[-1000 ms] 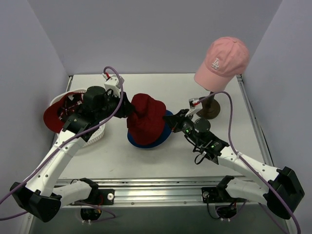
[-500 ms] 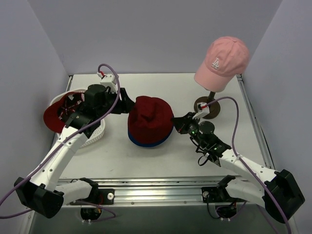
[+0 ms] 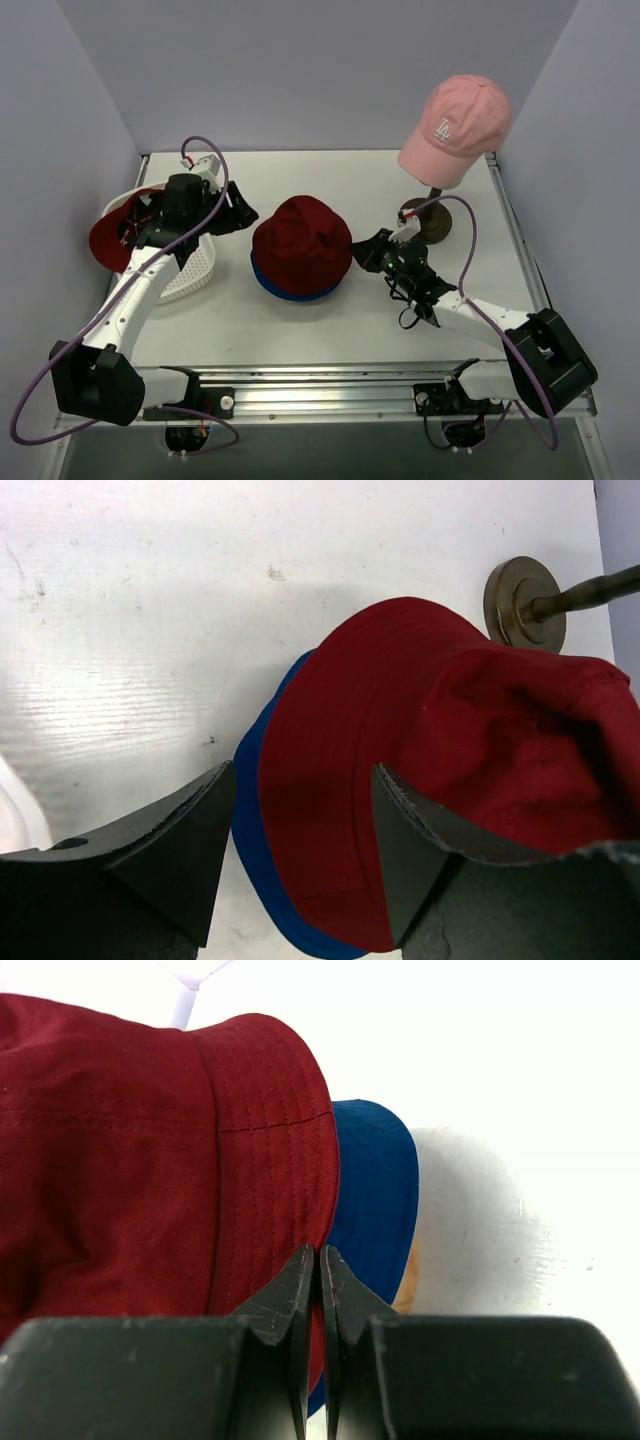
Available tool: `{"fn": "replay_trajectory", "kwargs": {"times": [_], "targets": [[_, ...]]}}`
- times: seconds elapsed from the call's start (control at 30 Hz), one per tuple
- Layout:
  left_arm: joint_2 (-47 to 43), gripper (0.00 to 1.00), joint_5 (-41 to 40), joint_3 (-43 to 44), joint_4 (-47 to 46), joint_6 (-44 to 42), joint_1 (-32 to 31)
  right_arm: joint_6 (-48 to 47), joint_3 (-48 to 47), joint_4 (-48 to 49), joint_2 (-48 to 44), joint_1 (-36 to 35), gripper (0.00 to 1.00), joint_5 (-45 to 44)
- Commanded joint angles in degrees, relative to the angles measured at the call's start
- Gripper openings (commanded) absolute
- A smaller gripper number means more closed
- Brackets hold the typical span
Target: Stack the hats
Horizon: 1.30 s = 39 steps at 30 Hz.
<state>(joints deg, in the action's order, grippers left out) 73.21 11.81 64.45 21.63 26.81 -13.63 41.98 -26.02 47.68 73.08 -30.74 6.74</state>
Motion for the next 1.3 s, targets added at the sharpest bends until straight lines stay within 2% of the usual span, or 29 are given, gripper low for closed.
{"fn": "replay_trajectory", "kwargs": {"times": [0.0,0.2,0.47,0.57,0.73,0.9,1.13,1.27], "targets": [[0.1,0.65,3.5,-0.8,-5.4,1.8,0.4,-0.2,0.5,5.1,-0.1,0.5,0.0,0.6],[0.4,0.64,8.8,-7.0,-14.6,6.1,1.0,-1.2,0.5,3.1,-2.6,0.6,0.0,0.1],[3.0,0.64,11.6,-11.3,-15.9,9.1,5.7,-2.2,0.4,1.5,-3.6,0.7,0.0,-0.4],[2.9,0.64,16.8,-14.6,-21.2,11.5,8.3,-2.2,0.4,1.5,-3.6,0.8,0.0,-0.3],[4.7,0.63,27.6,-20.3,-38.1,18.7,11.3,-2.5,0.1,1.2,-3.4,1.0,0.0,0.0],[6.6,0.63,30.6,-21.9,-45.3,20.0,11.5,-2.8,0.0,0.4,-3.6,1.2,0.0,-0.1],[8.6,0.62,31.4,-22.8,-48.6,21.4,11.5,-2.8,-0.1,0.5,-3.5,1.2,0.0,0.3],[9.7,0.59,32.0,-23.2,-50.6,22.7,11.4,-2.8,-0.1,0.5,-3.3,1.3,0.0,0.3]]}}
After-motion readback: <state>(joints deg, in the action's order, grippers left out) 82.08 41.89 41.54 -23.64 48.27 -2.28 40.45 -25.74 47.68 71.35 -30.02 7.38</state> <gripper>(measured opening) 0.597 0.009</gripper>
